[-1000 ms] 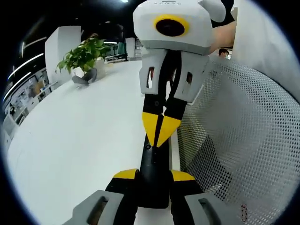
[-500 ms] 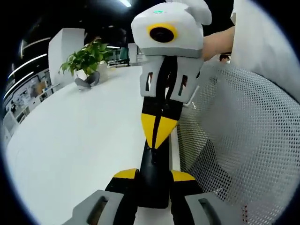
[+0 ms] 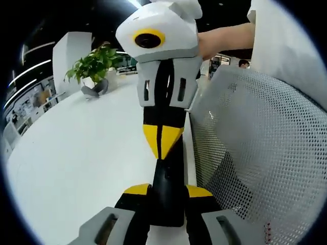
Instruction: Press the specified remote control buttons in sequence, fully releasing each button before pressing the next.
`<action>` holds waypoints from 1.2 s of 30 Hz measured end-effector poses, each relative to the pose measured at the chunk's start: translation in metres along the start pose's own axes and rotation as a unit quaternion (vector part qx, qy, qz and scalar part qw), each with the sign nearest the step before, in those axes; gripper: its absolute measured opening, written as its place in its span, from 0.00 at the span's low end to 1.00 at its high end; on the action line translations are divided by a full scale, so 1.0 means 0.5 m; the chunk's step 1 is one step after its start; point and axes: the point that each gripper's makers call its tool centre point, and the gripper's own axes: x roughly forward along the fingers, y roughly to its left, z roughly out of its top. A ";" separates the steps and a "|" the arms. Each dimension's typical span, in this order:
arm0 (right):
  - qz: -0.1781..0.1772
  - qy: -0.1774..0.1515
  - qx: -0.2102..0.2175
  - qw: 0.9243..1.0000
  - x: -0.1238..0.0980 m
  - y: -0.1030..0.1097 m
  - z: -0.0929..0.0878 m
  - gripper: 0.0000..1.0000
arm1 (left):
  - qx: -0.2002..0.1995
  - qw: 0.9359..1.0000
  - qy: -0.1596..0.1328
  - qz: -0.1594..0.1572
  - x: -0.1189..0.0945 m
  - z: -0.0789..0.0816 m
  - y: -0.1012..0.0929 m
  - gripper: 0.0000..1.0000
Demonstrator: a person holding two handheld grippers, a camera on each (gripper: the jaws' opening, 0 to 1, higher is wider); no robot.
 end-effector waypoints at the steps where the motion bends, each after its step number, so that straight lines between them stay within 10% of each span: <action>1: 0.004 0.007 -0.009 1.000 0.001 -0.001 0.000 0.00 | 0.001 1.000 0.000 0.000 0.000 0.000 0.000 0.25; 16: 0.016 0.098 -0.018 0.995 0.012 -0.005 0.002 0.00 | 0.005 1.000 -0.001 -0.004 0.001 0.002 0.001 0.24; 27: -0.061 -0.066 0.088 0.992 -0.002 -0.010 0.004 0.00 | 0.003 1.000 -0.001 -0.003 0.003 0.003 0.001 0.24; 36: -0.061 -0.054 0.034 0.996 -0.006 0.022 0.012 0.00 | 0.003 1.000 -0.004 -0.003 0.007 0.005 0.002 0.24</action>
